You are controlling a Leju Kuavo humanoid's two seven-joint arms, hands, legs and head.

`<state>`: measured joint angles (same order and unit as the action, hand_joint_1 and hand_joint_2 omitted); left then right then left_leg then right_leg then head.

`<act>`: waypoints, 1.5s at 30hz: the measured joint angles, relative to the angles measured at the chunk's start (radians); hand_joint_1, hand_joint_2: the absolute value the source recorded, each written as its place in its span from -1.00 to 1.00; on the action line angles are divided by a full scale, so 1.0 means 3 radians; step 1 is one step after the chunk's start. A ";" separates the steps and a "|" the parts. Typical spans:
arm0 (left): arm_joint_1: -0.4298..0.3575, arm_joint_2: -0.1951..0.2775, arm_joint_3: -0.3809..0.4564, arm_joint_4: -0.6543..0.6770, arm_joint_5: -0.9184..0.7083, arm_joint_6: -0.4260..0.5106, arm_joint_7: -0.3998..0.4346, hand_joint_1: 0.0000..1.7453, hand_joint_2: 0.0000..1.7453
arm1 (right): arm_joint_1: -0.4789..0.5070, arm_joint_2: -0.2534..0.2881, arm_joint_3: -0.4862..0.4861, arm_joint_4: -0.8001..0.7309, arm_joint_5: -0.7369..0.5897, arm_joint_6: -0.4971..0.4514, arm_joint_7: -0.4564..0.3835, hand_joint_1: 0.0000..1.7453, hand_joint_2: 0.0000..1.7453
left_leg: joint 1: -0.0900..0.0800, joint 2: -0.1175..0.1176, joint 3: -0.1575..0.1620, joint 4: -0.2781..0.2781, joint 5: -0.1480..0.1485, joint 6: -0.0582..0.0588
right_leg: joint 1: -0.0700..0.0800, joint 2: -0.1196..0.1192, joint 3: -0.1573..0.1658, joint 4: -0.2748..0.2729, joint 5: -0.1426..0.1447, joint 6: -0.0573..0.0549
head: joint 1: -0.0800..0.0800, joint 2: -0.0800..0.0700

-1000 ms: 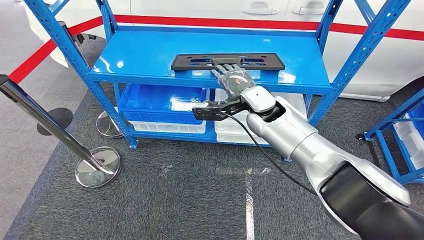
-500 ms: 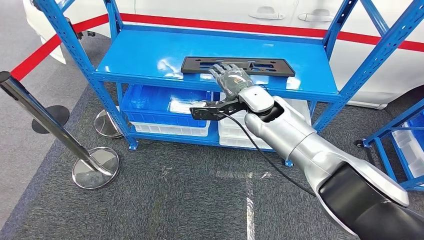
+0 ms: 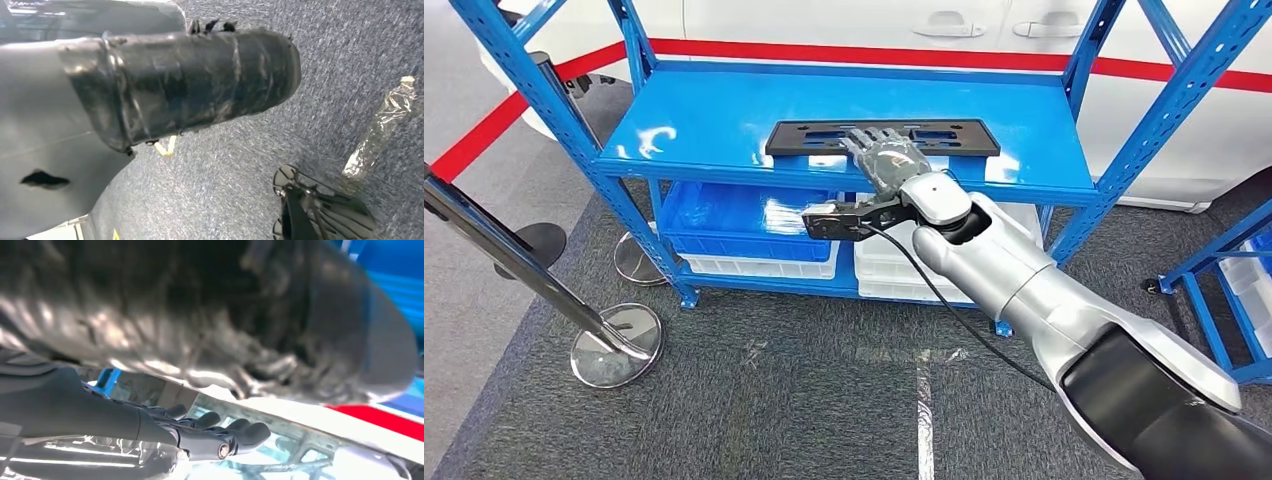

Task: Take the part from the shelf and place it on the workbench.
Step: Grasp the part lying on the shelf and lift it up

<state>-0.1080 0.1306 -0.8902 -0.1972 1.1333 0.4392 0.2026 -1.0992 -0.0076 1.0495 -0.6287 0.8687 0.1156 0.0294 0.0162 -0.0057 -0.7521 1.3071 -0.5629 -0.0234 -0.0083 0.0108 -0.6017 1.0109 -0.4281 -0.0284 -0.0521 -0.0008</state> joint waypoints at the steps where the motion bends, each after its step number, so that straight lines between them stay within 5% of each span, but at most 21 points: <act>1: 0.0002 0.0000 0.0000 0.0000 0.0000 0.0004 0.0000 -1.00 -1.00 | 0.0008 0.0000 0.0000 0.0000 -0.0010 0.0001 0.0001 -1.00 -1.00 | 0.0004 0.0001 -0.0008 -0.0045 0.0083 -0.0005 | -0.0001 0.0002 0.0015 0.0003 -0.0014 0.0002 | 0.0000 0.0000; 3: 0.0004 0.0001 -0.0001 0.0000 0.0000 0.0013 0.0000 -1.00 -1.00 | 0.0014 0.0000 0.0000 0.0000 -0.0028 0.0002 0.0005 -1.00 -1.00 | 0.0014 0.0003 0.0144 -0.0455 0.0354 -0.0006 | -0.0005 0.0007 0.0052 0.0017 -0.0053 0.0020 | 0.0000 0.0000; 5: 0.0000 0.0002 0.0000 0.0000 -0.0001 0.0021 0.0000 -1.00 -1.00 | 0.0008 -0.0002 0.0000 -0.0001 -0.0040 0.0003 0.0015 -1.00 -1.00 | 0.0006 0.0001 0.0319 -0.0826 0.0488 0.0010 | 0.0006 0.0013 0.0064 0.0042 -0.0092 0.0054 | -0.0003 0.0000; 10: -0.0001 0.0000 -0.0001 0.0000 -0.0001 0.0028 0.0009 -1.00 -1.00 | 0.0009 -0.0019 0.0000 -0.0001 -0.0047 -0.0002 0.0037 -1.00 -1.00 | 0.0004 -0.0005 0.0383 -0.0924 0.0448 0.0105 | 0.0012 0.0007 0.0021 0.0133 -0.0175 0.0129 | 0.0006 0.0000; 13: 0.0003 0.0001 -0.0001 0.0000 -0.0001 0.0031 0.0016 -1.00 -1.00 | 0.0023 -0.0058 0.0000 0.0000 -0.0052 -0.0005 0.0059 -1.00 -1.00 | 0.0007 0.0000 0.0418 -0.0931 0.0424 0.0158 | 0.0001 -0.0009 -0.0277 0.0710 -0.0419 0.0163 | 0.0020 0.0000; 15: 0.0002 0.0001 -0.0001 0.0000 -0.0001 0.0032 0.0019 -1.00 -1.00 | 0.0054 -0.0082 0.0000 0.0003 -0.0052 -0.0005 0.0064 -1.00 -1.00 | 0.0004 -0.0004 0.0446 -0.0931 0.0402 0.0173 | -0.0003 -0.0010 -0.0480 0.1021 -0.0465 0.0167 | 0.0022 0.0000; 17: 0.0005 0.0001 -0.0001 0.0000 0.0000 0.0032 0.0022 -1.00 -1.00 | 0.0071 -0.0102 0.0000 0.0005 -0.0052 -0.0006 0.0068 -1.00 -1.00 | 0.0001 -0.0013 0.0488 -0.0930 0.0373 0.0172 | -0.0003 -0.0010 -0.0461 0.0854 -0.0264 0.0150 | 0.0022 0.0000; 20: 0.0006 -0.0001 -0.0001 0.0000 0.0000 0.0031 0.0024 -1.00 -1.00 | 0.0055 -0.0122 0.0000 0.0005 -0.0053 -0.0012 0.0077 -1.00 -1.00 | -0.0012 -0.0021 0.0541 -0.0927 0.0324 0.0141 | 0.0021 -0.0007 -0.0191 0.0207 0.0058 0.0102 | 0.0019 0.0000; 24: -0.0003 -0.0002 0.0000 0.0000 -0.0001 0.0039 0.0033 -1.00 -1.00 | 0.0050 -0.0145 0.0000 0.0006 -0.0070 -0.0028 0.0116 -1.00 -1.00 | -0.0011 -0.0011 0.0553 -0.0945 0.0297 0.0073 | 0.0029 0.0007 -0.0111 0.0041 0.0060 0.0066 | 0.0020 0.0000; 26: -0.0001 -0.0001 0.0000 0.0000 -0.0001 0.0046 0.0037 -1.00 -1.00 | 0.0046 -0.0169 0.0000 0.0009 -0.0082 -0.0034 0.0149 -1.00 -1.00 | -0.0007 -0.0002 0.0496 -0.0805 0.0209 0.0037 | 0.0008 0.0009 -0.0078 0.0011 0.0060 0.0036 | 0.0012 0.0000; 29: 0.0003 0.0001 -0.0001 0.0000 0.0001 0.0060 0.0038 -1.00 -1.00 | 0.0055 -0.0212 0.0000 0.0017 -0.0099 -0.0036 0.0175 -1.00 -1.00 | -0.0002 0.0002 0.0174 -0.0198 -0.0027 0.0005 | 0.0005 0.0008 -0.0049 0.0005 0.0039 0.0008 | 0.0001 0.0000; 31: 0.0011 0.0002 -0.0001 0.0000 0.0001 0.0068 0.0041 -1.00 -1.00 | 0.0079 -0.0249 0.0000 0.0023 -0.0102 -0.0036 0.0185 -1.00 -1.00 | -0.0001 0.0003 0.0042 -0.0033 0.0009 0.0001 | 0.0008 0.0010 -0.0029 0.0008 0.0018 0.0004 | 0.0001 0.0000; 35: 0.0012 0.0007 0.0000 0.0000 0.0001 0.0079 0.0052 -1.00 -1.00 | 0.0091 -0.0333 -0.0008 0.0030 -0.0102 -0.0044 0.0219 -1.00 -1.00 | -0.0013 0.0001 0.0333 -0.0774 0.0448 0.0042 | 0.0018 0.0017 0.0025 0.0031 -0.0044 0.0035 | 0.0002 0.0000; 39: 0.0000 0.0010 0.0000 0.0001 -0.0001 0.0082 0.0057 -1.00 -1.00 | 0.0100 -0.0401 -0.0013 0.0038 -0.0102 -0.0046 0.0229 -1.00 -1.00 | -0.0021 -0.0003 0.0419 -0.0948 0.0439 0.0100 | 0.0027 0.0017 0.0017 0.0033 -0.0070 0.0094 | 0.0004 0.0000; 41: 0.0003 0.0010 -0.0001 0.0001 -0.0004 0.0081 0.0057 -1.00 -1.00 | 0.0103 -0.0432 -0.0016 0.0042 -0.0105 -0.0045 0.0240 -1.00 -1.00 | -0.0005 0.0001 0.0448 -0.0974 0.0437 0.0133 | 0.0024 0.0008 -0.0035 0.0155 -0.0147 0.0128 | 0.0010 0.0000; 45: 0.0000 0.0018 -0.0001 0.0001 -0.0009 0.0081 0.0041 -1.00 -1.00 | 0.0156 -0.0482 -0.0019 0.0054 -0.0131 -0.0010 0.0242 -1.00 -1.00 | -0.0002 0.0000 0.0487 -0.0978 0.0407 0.0180 | 0.0004 -0.0004 -0.0446 0.0906 -0.0404 0.0169 | 0.0016 0.0000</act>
<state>-0.1081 0.1359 -0.8904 -0.1968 1.1307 0.4635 0.2149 -1.0525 -0.1521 1.0437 -0.6126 0.8295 0.1125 0.1020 0.0157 -0.0059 -0.6061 1.0137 -0.4407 0.0307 -0.0070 0.0095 -0.7356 1.2827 -0.5493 0.0223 -0.0474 -0.0008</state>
